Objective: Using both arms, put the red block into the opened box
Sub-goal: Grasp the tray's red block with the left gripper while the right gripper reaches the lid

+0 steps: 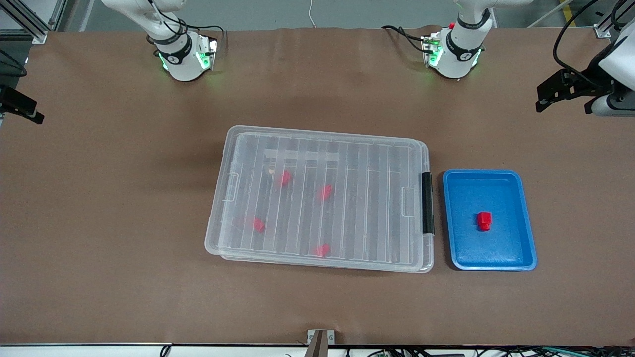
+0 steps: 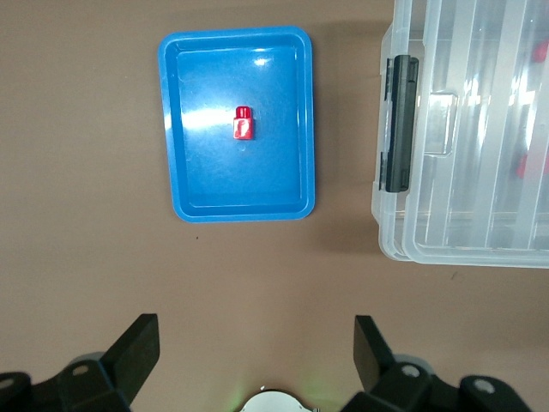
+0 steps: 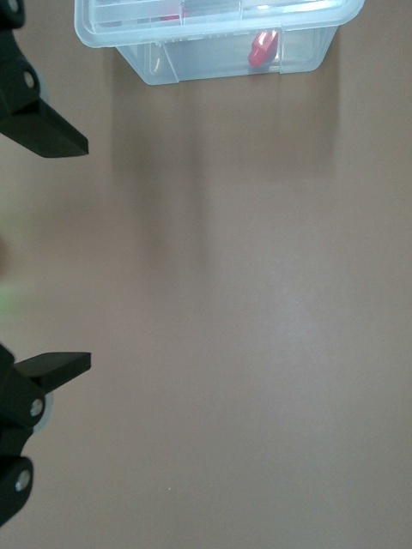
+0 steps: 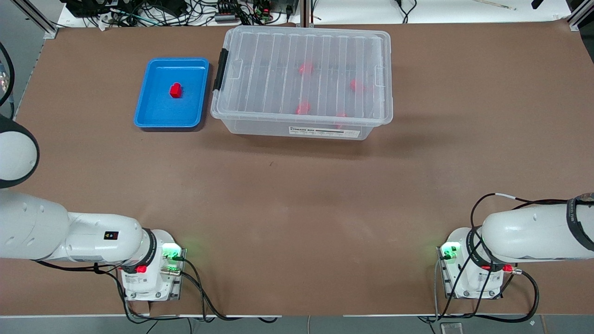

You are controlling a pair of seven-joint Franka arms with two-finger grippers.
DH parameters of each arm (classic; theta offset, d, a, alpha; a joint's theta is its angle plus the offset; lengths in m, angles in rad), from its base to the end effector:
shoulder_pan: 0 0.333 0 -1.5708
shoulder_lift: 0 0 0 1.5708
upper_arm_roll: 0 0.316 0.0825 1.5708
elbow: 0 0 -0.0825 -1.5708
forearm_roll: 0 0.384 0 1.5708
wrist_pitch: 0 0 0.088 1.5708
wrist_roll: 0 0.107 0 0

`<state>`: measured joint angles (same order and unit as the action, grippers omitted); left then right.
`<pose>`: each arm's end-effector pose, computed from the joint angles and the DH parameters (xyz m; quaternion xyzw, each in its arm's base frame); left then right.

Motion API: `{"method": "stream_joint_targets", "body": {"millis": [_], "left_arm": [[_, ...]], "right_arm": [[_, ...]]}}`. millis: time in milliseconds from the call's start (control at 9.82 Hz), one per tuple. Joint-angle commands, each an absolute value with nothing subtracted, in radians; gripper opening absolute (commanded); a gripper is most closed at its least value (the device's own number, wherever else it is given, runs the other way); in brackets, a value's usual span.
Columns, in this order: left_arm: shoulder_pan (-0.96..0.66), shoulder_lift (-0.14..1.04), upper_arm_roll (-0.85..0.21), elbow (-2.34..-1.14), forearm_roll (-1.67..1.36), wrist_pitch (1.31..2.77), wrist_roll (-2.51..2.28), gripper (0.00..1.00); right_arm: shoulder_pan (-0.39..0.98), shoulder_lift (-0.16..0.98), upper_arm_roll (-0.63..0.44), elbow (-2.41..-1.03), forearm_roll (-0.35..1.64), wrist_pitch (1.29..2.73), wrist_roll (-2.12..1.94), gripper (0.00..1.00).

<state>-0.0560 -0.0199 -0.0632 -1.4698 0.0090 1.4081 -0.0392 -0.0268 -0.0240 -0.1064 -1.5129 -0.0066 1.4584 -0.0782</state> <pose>0.5272 -0.0625 0.6682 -0.9990 0.0393 0.0204 0.0067 0.5306 -0.0727 0.6548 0.9995 -0.0278 -0.0154 0.0004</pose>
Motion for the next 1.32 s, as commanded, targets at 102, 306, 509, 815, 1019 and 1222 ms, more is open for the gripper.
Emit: {"method": "stream_joint_targets", "body": {"millis": [102,306,509,815,1019,1222], "left_arm": [[-0.057,-0.006,-0.061,-1.47,0.017,1.393,-0.043,1.0],[-0.049,0.053,-0.055,-1.456,0.017,1.402,-0.04,1.0],[-0.009,0.161,-0.049,-1.497,0.058,1.486,-0.048,1.0],[0.002,0.355,-0.051,-1.513,0.058,1.601,-0.066,1.0],[0.005,0.493,-0.051,-1.513,0.058,1.728,-0.101,1.0],[0.017,0.601,-0.052,-1.509,0.054,1.849,-0.103,1.0]], "right_arm": [[-0.043,-0.018,-0.098,-1.497,0.012,1.443,-0.063,1.0],[-0.043,-0.018,-0.098,-1.497,0.012,1.445,-0.063,1.0],[-0.011,0.026,-0.088,-1.496,0.012,1.445,-0.077,1.0],[0.107,0.099,-0.007,-1.497,0.014,1.514,0.037,1.0],[0.133,0.216,0.12,-1.5,0.011,1.639,0.316,1.0],[0.19,0.328,0.201,-1.535,-0.003,1.748,0.402,1.0]]}}
